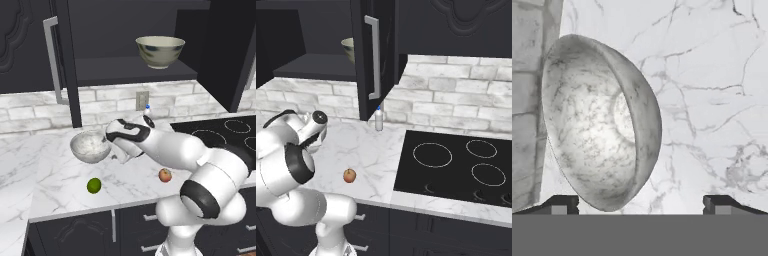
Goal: Pick both bowls and place them on the counter. Then place the lime in one bowl and place the peach in the other bowl.
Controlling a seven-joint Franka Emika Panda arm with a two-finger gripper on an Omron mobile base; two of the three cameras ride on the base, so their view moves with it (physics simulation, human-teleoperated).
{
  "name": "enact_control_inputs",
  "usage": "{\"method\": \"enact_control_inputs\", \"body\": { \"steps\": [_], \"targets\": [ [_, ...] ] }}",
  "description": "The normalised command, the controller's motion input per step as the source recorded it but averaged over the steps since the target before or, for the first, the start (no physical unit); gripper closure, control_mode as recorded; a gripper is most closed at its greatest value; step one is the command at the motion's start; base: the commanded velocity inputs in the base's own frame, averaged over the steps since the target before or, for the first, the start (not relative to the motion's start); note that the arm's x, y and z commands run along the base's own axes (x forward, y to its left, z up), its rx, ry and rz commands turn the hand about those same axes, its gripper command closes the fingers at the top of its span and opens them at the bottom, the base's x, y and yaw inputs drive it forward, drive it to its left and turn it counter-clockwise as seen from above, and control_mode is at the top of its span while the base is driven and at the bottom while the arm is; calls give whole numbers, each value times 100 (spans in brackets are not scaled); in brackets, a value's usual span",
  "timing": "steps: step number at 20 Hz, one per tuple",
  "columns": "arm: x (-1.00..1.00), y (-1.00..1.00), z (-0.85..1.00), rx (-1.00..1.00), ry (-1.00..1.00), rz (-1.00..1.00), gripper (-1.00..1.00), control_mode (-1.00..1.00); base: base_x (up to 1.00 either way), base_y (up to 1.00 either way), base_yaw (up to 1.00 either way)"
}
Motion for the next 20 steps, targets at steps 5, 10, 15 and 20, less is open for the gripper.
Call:
{"method": "enact_control_inputs", "body": {
  "steps": [5,10,15,20],
  "targets": [
    [-22,-30,41,0,-5,-6,-100,-100,0,0,0],
    [-29,-33,48,-1,-1,-2,-100,-100,0,0,0],
    [-32,-27,51,-4,0,-6,-100,-100,0,0,0],
    [-33,-23,46,-11,-3,-7,-100,-100,0,0,0]
  ]
}}
